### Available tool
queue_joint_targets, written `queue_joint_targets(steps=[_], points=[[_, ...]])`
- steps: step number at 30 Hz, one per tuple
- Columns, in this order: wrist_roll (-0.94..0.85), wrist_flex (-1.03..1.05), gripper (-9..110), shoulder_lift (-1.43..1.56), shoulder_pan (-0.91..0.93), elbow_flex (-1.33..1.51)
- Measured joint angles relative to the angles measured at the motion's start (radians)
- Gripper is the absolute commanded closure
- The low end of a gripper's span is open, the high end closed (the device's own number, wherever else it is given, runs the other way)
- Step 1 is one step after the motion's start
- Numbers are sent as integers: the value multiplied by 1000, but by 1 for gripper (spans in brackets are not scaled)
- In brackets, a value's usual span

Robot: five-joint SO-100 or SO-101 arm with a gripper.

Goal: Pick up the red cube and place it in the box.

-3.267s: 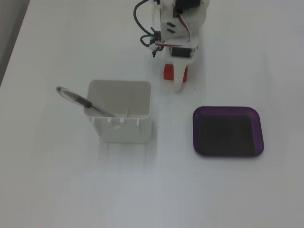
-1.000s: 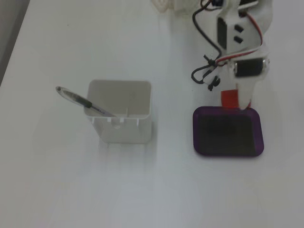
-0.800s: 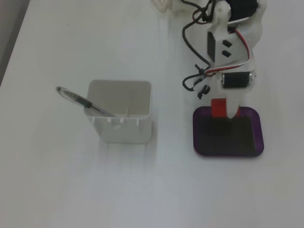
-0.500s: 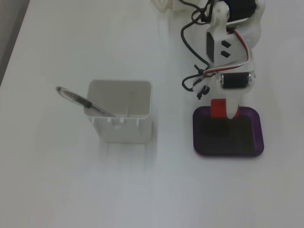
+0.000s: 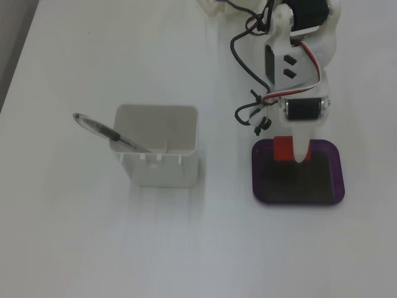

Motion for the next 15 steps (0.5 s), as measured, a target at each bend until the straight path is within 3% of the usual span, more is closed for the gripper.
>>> queue_joint_targets(steps=[15], points=[[-3,0,102,-110,-14,-2]])
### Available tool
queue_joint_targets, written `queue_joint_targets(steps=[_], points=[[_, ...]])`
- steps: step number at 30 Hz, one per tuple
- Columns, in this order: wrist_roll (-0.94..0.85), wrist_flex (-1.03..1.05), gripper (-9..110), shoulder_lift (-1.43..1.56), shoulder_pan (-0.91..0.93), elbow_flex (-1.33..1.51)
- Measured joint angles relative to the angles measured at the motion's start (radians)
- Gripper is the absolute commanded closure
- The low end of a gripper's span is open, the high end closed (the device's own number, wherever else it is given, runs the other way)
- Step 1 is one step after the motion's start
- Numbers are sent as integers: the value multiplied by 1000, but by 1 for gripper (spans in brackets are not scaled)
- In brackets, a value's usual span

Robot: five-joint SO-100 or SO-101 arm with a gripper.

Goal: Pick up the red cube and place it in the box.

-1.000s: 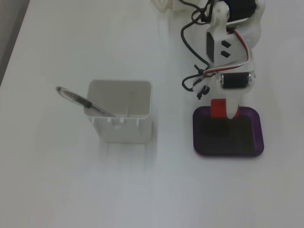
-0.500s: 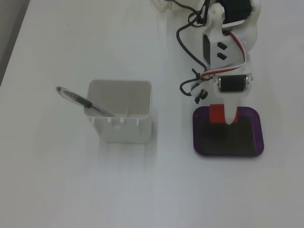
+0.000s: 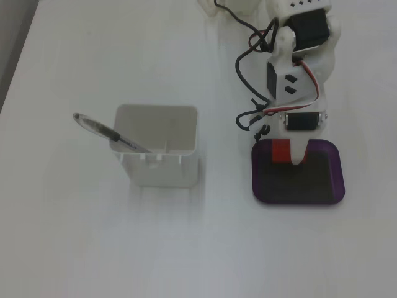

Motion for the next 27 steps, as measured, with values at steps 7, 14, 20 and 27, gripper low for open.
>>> queue_joint_targets(steps=[7,14,20,27], points=[[0,0,94,0,0,0],[8,0,80,0,2,0],[8,83,78,-2,3,-46],[8,275,77,-2,8,-290]])
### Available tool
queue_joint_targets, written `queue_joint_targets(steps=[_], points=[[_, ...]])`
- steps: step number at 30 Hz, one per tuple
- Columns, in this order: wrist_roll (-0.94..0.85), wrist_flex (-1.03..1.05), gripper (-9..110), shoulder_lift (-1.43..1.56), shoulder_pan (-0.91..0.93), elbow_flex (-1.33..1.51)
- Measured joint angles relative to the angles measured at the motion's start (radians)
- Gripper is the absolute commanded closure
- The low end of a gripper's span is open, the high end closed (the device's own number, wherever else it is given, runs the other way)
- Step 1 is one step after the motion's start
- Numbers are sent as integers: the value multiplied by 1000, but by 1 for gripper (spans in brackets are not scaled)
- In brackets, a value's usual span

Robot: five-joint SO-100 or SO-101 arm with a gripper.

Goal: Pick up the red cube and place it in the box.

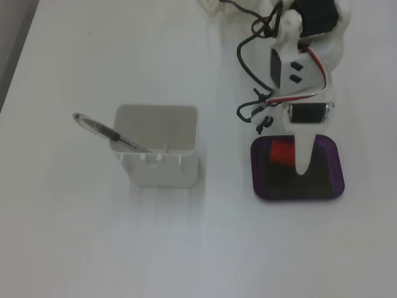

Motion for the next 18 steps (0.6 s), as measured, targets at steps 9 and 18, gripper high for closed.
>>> queue_joint_targets(steps=[9,18], points=[[0,365,78,0,0,-405],[-87,541,78,170,8,-488]])
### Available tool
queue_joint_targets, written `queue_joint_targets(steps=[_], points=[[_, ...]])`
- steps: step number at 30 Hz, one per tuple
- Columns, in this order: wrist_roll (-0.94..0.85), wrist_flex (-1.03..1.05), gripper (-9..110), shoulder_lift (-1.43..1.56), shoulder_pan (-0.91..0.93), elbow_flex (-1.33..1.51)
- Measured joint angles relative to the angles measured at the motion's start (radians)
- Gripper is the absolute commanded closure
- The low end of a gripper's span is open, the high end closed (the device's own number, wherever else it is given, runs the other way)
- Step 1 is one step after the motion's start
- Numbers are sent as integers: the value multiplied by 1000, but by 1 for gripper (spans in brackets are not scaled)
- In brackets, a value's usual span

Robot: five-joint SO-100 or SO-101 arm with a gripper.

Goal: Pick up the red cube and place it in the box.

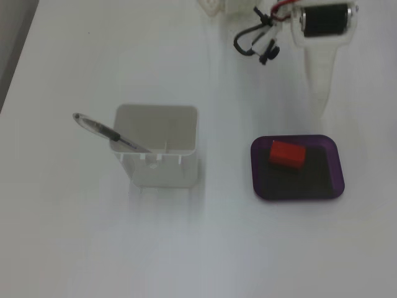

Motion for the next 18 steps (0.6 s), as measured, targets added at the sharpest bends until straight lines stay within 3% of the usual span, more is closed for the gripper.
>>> queue_joint_targets(steps=[10,18], points=[[-9,-17,78,523,107,629],[-14,-238,78,1008,163,1359]])
